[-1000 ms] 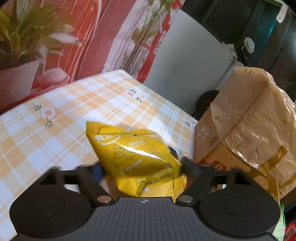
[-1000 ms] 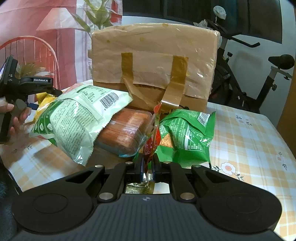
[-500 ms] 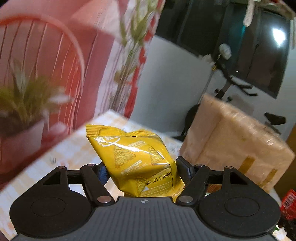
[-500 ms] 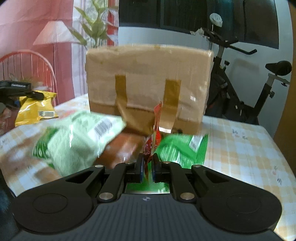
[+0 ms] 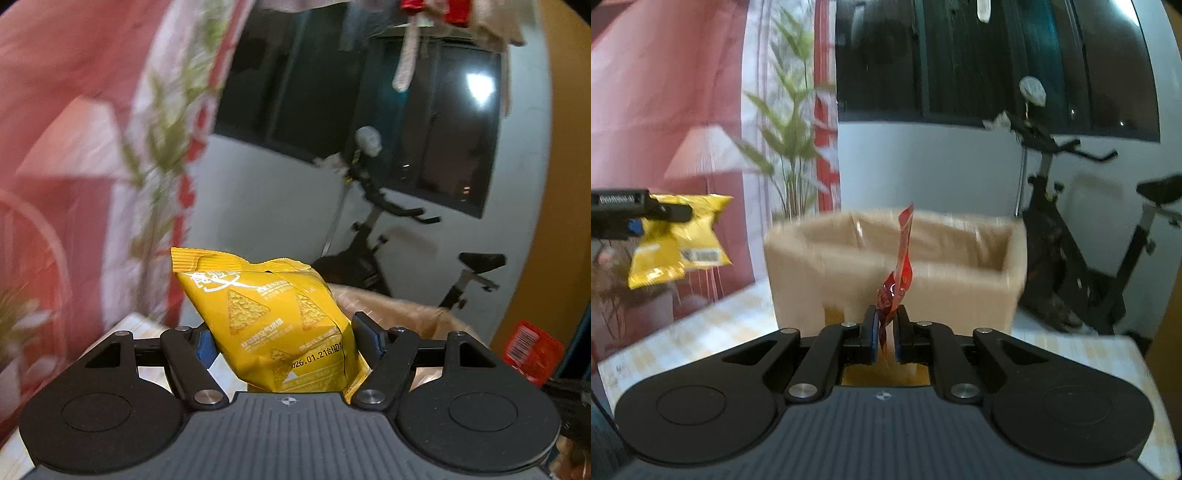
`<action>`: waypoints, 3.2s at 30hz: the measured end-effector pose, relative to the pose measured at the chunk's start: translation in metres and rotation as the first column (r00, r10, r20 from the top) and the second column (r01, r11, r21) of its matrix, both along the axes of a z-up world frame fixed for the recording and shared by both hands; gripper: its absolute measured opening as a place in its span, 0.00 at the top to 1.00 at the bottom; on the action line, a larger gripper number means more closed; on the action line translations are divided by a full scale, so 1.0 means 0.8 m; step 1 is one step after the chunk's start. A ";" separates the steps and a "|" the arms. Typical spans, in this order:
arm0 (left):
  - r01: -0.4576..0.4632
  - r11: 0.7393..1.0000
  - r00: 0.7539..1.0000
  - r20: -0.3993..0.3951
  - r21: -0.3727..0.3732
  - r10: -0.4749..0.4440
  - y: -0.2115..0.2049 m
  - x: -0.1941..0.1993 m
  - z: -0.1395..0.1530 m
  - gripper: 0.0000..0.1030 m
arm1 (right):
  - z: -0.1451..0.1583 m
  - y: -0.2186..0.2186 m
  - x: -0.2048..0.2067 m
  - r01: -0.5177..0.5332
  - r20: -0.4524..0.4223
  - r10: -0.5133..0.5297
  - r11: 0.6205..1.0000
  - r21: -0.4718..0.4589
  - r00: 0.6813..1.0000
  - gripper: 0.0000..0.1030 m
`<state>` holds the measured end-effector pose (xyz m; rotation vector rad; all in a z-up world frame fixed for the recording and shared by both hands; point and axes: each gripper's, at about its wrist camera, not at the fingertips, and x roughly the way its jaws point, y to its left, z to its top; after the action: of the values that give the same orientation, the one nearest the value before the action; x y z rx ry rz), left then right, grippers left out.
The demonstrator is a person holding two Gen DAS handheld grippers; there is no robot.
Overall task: Organize snacks
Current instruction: 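Lift both packets and carry them toward the box, then open both tools over the box to drop the packets inside, then withdraw both open tools from the box back toward the snack pile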
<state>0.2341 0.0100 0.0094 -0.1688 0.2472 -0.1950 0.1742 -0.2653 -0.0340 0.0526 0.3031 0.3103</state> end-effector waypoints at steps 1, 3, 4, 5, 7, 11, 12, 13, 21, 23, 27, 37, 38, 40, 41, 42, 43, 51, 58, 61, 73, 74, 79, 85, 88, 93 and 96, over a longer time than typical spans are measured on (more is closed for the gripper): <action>0.010 1.000 1.000 0.015 0.011 -0.010 -0.012 0.007 0.007 0.28 | 0.009 -0.002 0.009 0.000 0.007 0.000 1.000 0.009 1.000 0.91; 0.023 0.999 0.999 0.039 0.026 -0.024 -0.032 0.024 0.016 0.28 | 0.023 -0.006 0.030 -0.003 0.007 0.002 1.000 0.021 1.000 0.91; 0.031 0.999 0.998 0.047 0.034 -0.032 -0.043 0.033 0.020 0.28 | 0.028 -0.007 0.042 0.002 0.009 -0.002 1.000 0.014 1.000 0.91; 0.040 0.998 0.998 0.049 0.040 -0.042 -0.052 0.044 0.022 0.28 | 0.032 -0.006 0.054 0.008 0.010 -0.008 1.000 0.001 1.000 0.91; 0.055 0.997 0.998 0.037 0.053 -0.057 -0.070 0.066 0.026 0.28 | 0.034 -0.007 0.082 0.016 -0.006 -0.016 1.000 -0.018 1.000 0.91; 0.063 0.992 0.998 0.026 0.110 -0.066 -0.105 0.111 0.024 0.28 | 0.026 -0.013 0.132 0.042 -0.070 -0.042 0.999 -0.006 0.997 0.91; 0.063 0.989 0.998 0.019 0.131 -0.066 -0.113 0.122 0.022 0.28 | 0.023 -0.015 0.144 0.053 -0.090 -0.053 0.999 0.002 0.995 0.91; 0.058 0.987 0.998 0.011 0.147 -0.060 -0.121 0.134 0.019 0.28 | 0.020 -0.017 0.152 0.059 -0.107 -0.058 0.998 0.008 0.993 0.91; 0.118 0.978 0.991 -0.084 0.170 -0.105 -0.146 0.195 -0.007 0.18 | -0.006 -0.034 0.190 0.105 -0.213 -0.098 0.994 0.023 0.972 0.90; 0.127 0.975 0.989 -0.095 0.183 -0.111 -0.146 0.197 -0.010 0.15 | -0.008 -0.037 0.190 0.107 -0.226 -0.098 0.994 0.027 0.969 0.84; 0.119 0.973 0.990 -0.103 0.196 -0.101 -0.136 0.187 -0.013 0.15 | -0.008 -0.039 0.182 0.096 -0.221 -0.088 0.995 0.023 0.971 0.75; 0.066 0.974 0.992 -0.123 0.219 -0.040 -0.082 0.129 -0.004 0.15 | 0.008 -0.031 0.145 0.109 -0.204 -0.110 0.994 -0.015 0.973 0.67; 0.062 0.975 0.992 -0.121 0.214 -0.036 -0.076 0.121 -0.003 0.15 | 0.010 -0.029 0.140 0.109 -0.199 -0.112 0.994 -0.025 0.974 0.66; 0.055 0.976 0.992 -0.121 0.211 -0.030 -0.065 0.106 -0.001 0.15 | 0.013 -0.026 0.126 0.108 -0.184 -0.114 0.993 -0.042 0.976 0.65; 0.052 0.976 0.992 -0.121 0.213 -0.027 -0.061 0.099 0.000 0.15 | 0.014 -0.025 0.120 0.108 -0.176 -0.115 0.993 -0.050 0.978 0.65; 0.050 0.975 0.992 -0.120 0.215 -0.024 -0.055 0.090 0.000 0.15 | 0.015 -0.024 0.112 0.110 -0.167 -0.118 0.992 -0.055 0.979 0.65; 0.048 0.975 0.993 -0.119 0.218 -0.022 -0.053 0.084 -0.001 0.15 | 0.016 -0.023 0.107 0.110 -0.161 -0.118 0.992 -0.057 0.980 0.65; 0.040 0.975 0.990 -0.144 0.217 -0.009 -0.024 0.027 -0.015 0.15 | 0.013 -0.019 0.063 0.112 -0.134 -0.116 0.993 -0.040 0.984 0.63; 0.033 0.978 0.985 -0.173 0.204 0.002 -0.006 -0.011 -0.041 0.15 | 0.000 -0.013 0.030 0.090 -0.136 -0.093 0.996 -0.029 0.986 0.63; 0.031 0.981 0.982 -0.186 0.191 0.006 -0.001 -0.023 -0.052 0.15 | -0.012 -0.011 0.020 0.090 -0.152 -0.092 0.996 -0.021 0.984 0.63; -0.007 0.986 0.978 -0.205 0.166 0.042 0.004 -0.065 -0.094 0.15 | -0.061 -0.010 -0.015 0.099 -0.191 -0.099 0.995 -0.011 0.977 0.63; -0.007 0.986 0.978 -0.204 0.165 0.041 0.004 -0.068 -0.098 0.15 | -0.065 -0.010 -0.019 0.097 -0.194 -0.097 0.995 -0.008 0.976 0.63; -0.001 0.989 0.976 -0.216 0.148 0.033 -0.003 -0.083 -0.119 0.15 | -0.087 -0.009 -0.037 0.089 -0.203 -0.089 0.996 -0.011 0.975 0.63; 0.010 0.993 0.968 -0.250 0.116 0.020 -0.007 -0.094 -0.146 0.15 | -0.112 0.004 -0.061 0.063 -0.220 -0.071 0.997 -0.045 0.973 0.60; 0.008 0.995 0.964 -0.266 0.095 0.018 -0.004 -0.097 -0.155 0.15 | -0.131 0.013 -0.070 0.050 -0.253 -0.059 0.998 -0.039 0.966 0.52; -0.002 0.997 0.961 -0.274 0.072 0.022 0.002 -0.101 -0.164 0.15 | -0.169 0.035 -0.081 0.022 -0.338 -0.037 0.999 -0.047 0.940 0.45; -0.003 0.998 0.960 -0.279 0.055 0.018 0.004 -0.104 -0.169 0.15 | -0.183 0.050 -0.082 0.029 -0.358 -0.071 0.992 -0.120 0.931 0.39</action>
<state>0.1508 0.0135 -0.1255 -0.1435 0.5325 -0.1535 0.1083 -0.2252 -0.1801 0.0050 0.6856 0.2308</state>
